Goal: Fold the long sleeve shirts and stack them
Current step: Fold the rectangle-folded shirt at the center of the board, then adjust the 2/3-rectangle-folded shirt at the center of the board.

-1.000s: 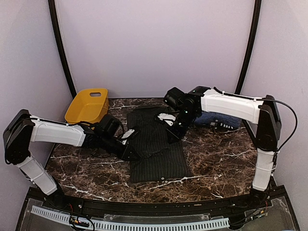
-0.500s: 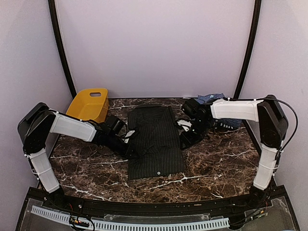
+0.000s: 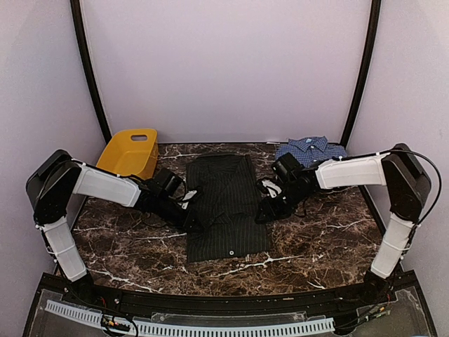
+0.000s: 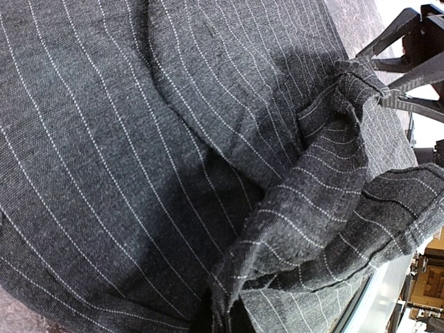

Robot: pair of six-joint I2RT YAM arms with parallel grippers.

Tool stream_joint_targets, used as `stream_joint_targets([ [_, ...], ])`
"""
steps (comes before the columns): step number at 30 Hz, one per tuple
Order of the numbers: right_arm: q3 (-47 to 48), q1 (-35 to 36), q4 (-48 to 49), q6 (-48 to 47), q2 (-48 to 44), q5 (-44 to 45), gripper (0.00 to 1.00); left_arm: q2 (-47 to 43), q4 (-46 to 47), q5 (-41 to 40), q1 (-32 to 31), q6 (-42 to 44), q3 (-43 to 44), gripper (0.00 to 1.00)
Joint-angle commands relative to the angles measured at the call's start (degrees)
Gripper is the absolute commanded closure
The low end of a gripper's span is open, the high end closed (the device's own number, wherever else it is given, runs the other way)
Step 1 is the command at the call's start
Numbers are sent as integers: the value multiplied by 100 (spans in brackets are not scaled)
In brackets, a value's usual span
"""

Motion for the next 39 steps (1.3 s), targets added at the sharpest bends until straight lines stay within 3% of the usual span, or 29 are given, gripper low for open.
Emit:
stream_joint_targets([
  [1, -140, -1, 618, 213, 105, -436, 58, 28, -51, -51, 23, 3, 46, 100],
  [9, -275, -1, 756, 276, 122, -574, 77, 97, -90, -162, 23, 24, 71, 100],
  [13, -273, -1, 793, 242, 90, -630, 99, 70, -124, -236, 23, 32, 94, 100],
  [25, 191, -10, 551, -232, -688, -136, 100, -510, -581, -12, 287, 217, 548, 100],
  [39, 1037, -246, 1217, -903, 555, 310, 97, 391, -1080, -594, 630, 291, 1245, 100],
])
